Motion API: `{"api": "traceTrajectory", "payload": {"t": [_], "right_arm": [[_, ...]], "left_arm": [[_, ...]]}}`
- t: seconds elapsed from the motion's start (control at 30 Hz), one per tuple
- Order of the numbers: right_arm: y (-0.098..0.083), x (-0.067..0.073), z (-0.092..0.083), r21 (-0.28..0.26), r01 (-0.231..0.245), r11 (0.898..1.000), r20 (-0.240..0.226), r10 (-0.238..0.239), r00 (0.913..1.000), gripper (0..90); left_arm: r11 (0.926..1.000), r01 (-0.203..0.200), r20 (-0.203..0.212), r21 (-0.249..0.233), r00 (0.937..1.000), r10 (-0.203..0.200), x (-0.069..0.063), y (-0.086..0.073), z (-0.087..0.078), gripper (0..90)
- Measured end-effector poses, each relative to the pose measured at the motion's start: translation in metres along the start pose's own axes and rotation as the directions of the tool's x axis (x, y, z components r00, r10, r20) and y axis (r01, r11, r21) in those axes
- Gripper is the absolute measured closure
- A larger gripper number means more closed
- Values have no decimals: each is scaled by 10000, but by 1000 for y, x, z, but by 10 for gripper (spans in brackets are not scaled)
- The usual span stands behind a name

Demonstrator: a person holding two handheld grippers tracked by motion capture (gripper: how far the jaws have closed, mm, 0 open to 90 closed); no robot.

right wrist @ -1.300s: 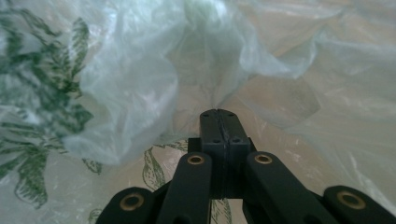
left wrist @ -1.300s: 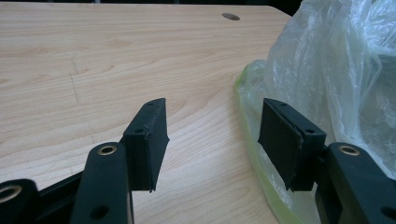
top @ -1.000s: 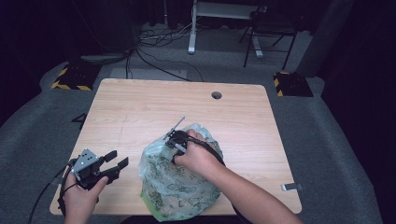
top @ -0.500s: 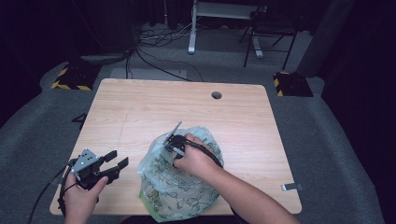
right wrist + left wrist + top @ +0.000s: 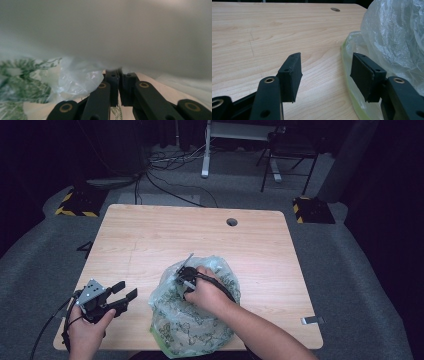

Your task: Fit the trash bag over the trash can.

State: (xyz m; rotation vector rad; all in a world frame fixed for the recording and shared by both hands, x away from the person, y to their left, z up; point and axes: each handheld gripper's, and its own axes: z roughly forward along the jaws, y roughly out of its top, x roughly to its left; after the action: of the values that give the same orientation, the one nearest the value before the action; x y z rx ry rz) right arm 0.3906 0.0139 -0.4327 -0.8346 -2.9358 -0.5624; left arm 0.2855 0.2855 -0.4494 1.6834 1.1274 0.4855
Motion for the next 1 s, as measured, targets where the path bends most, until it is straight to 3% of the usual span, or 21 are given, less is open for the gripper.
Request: {"api": "traceTrajectory", "payload": {"t": [0.23,0.63,1.0], "right_arm": [[2,1,-8,-232,-23,9997,-79,21,10000,835],[11,16,-66,-1119,262,9934,-36,-268,9996,860],[2,20,-114,-1821,538,9818,202,-509,9985,858]], "left_arm": [[10000,33,-21,-58,10000,-33,1,0,-1,421],[10000,28,-39,-63,10000,-28,1,0,-2,421],[10000,-11,-61,-15,10000,11,0,0,-1,421]]}}
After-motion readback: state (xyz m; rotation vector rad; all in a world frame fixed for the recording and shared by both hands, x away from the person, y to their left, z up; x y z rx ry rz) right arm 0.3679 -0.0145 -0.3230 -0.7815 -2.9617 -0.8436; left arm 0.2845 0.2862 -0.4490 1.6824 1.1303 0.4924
